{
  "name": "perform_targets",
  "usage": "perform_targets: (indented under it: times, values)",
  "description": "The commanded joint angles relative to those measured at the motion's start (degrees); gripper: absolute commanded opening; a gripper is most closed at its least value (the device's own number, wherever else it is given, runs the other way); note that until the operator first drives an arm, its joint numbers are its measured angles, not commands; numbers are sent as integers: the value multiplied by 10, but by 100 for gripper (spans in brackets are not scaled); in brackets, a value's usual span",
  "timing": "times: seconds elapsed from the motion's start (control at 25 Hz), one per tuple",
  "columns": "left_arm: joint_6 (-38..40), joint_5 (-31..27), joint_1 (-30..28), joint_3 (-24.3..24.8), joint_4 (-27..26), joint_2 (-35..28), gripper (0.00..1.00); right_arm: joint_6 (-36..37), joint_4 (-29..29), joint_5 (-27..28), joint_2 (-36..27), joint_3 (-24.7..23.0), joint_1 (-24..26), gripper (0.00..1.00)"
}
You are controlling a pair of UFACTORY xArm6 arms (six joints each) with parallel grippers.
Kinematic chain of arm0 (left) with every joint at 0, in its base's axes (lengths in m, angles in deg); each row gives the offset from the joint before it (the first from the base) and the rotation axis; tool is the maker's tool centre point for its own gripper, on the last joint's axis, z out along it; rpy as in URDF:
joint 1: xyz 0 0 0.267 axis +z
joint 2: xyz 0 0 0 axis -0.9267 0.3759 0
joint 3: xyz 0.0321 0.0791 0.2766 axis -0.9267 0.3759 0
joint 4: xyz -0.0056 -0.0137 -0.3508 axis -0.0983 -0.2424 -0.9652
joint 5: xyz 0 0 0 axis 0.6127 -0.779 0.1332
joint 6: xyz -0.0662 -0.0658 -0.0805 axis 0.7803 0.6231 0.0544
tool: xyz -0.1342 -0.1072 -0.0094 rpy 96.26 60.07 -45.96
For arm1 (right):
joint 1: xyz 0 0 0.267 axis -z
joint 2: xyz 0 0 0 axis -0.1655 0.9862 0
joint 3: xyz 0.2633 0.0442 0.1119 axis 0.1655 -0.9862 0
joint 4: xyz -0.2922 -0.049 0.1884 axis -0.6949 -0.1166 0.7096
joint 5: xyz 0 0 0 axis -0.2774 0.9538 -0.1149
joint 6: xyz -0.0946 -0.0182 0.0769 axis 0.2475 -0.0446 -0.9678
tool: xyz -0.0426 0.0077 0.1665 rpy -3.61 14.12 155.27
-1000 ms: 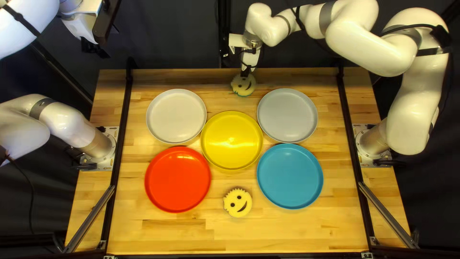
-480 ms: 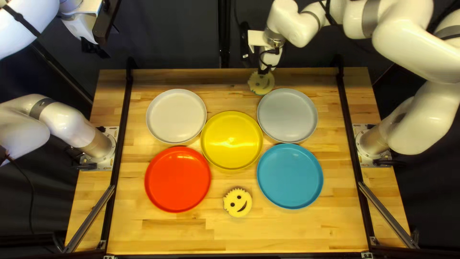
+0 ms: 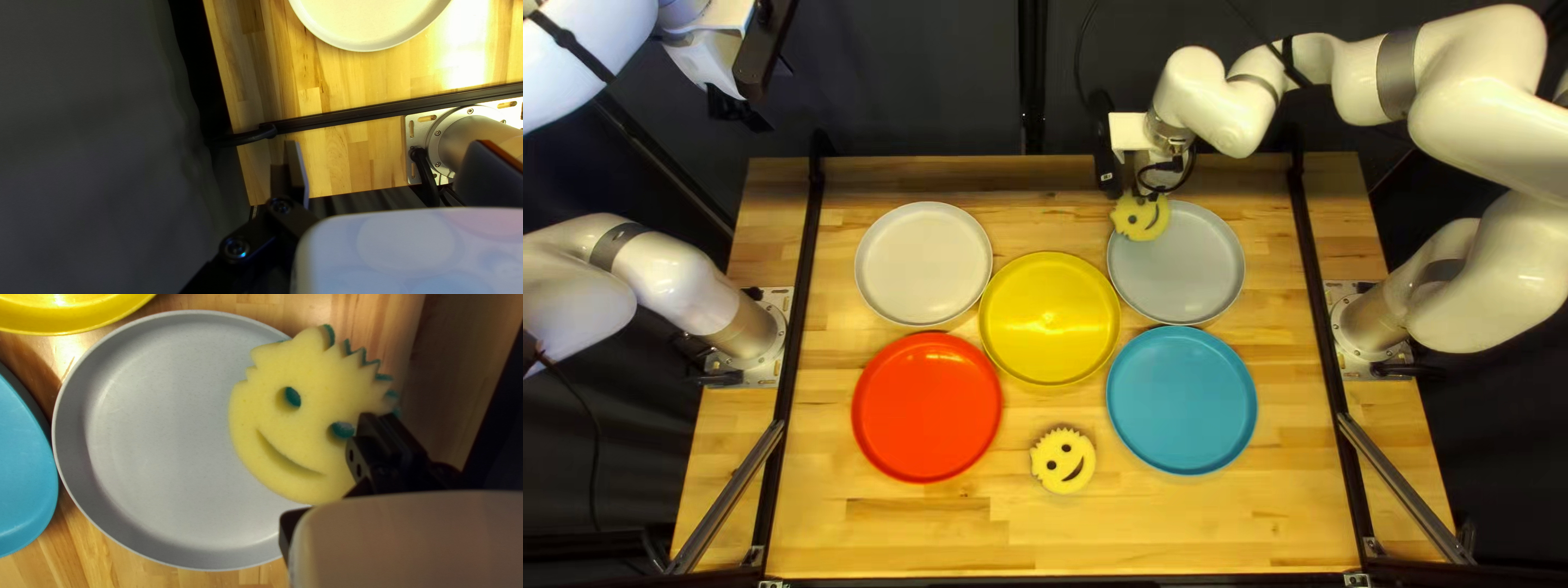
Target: Pick up sponge and scrub the plate
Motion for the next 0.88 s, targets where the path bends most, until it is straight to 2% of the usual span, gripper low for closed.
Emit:
perform_targets:
  times: [0.04, 0.24, 0.64, 0.88]
  values:
    - [0, 0, 0, 0, 0, 0, 100, -32, -26, -20, -8, -21, -10, 0]
    - [0, 0, 0, 0, 0, 0, 100, -65, -52, -35, -18, -43, -27, 0]
    - [0, 0, 0, 0, 0, 0, 100, -110, -67, -44, -42, -80, -78, 0]
    - [0, 0, 0, 0, 0, 0, 100, -137, -72, -31, -54, -92, -108, 0]
